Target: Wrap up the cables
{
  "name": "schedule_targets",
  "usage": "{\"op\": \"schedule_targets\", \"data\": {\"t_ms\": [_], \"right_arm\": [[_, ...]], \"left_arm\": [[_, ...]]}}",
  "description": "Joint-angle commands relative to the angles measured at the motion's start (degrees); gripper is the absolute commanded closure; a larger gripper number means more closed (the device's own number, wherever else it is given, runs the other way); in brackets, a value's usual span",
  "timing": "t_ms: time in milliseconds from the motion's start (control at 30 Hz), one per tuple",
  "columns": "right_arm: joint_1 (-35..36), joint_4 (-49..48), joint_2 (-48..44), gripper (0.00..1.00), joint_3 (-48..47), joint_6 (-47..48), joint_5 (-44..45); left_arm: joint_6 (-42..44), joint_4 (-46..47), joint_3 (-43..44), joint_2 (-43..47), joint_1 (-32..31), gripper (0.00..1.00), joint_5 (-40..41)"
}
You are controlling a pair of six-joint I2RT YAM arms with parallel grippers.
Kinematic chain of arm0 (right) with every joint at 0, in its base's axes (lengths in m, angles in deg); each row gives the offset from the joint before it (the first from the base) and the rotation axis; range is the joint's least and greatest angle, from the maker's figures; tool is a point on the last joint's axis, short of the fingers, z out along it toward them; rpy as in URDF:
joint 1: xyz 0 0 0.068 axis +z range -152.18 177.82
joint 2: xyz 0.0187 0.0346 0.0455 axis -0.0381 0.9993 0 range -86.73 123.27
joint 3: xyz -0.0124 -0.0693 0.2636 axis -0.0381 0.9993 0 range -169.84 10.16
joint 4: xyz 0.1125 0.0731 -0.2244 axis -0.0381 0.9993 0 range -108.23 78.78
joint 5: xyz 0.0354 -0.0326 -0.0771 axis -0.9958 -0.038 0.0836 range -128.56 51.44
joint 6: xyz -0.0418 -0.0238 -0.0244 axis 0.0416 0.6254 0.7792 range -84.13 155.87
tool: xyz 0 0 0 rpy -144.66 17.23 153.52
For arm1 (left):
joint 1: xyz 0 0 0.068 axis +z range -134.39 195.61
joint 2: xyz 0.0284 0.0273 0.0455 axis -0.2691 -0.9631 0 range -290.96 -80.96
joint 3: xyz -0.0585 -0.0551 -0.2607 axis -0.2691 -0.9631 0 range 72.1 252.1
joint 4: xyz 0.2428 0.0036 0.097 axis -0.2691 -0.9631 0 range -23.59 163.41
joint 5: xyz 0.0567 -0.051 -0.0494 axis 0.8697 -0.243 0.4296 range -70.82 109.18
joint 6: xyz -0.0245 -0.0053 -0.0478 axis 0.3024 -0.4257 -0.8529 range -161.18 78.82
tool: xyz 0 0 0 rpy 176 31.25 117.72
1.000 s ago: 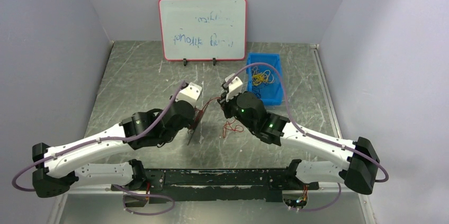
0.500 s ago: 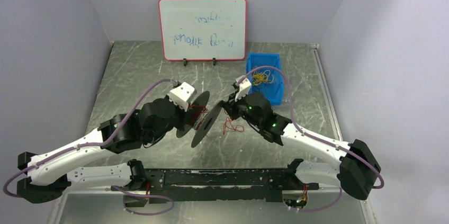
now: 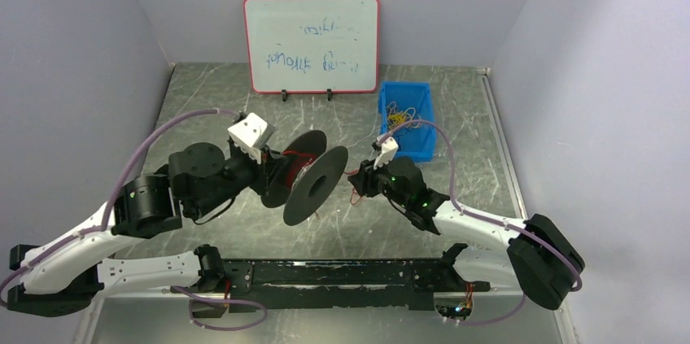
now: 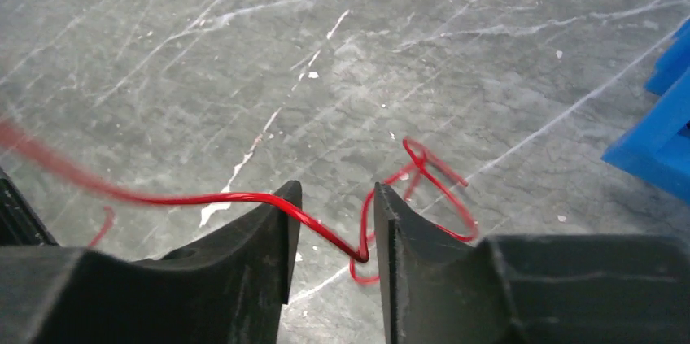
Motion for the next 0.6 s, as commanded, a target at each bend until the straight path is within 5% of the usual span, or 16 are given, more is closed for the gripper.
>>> {"op": "schedule_targets", "data": {"t_ms": [0, 233, 567], "right_arm": [[-0.7, -4.3, 0.6, 0.55, 1.5, -0.8, -0.3], [-0.8, -6.6, 2.2, 0.41, 3.1, -1.9, -0.2], [-0.8, -10.6, 2.2, 0.37, 6.4, -4.1, -2.6]], "left_arm": [[-0.8, 3.3, 4.3, 1.0, -0.3, 0.93, 1.0], [-0.5, 4.7, 6.3, 0.6, -0.2, 0.93, 2.9], [-0.9, 4.9, 8.5, 0.1, -0.3, 0.93, 6.1]]}}
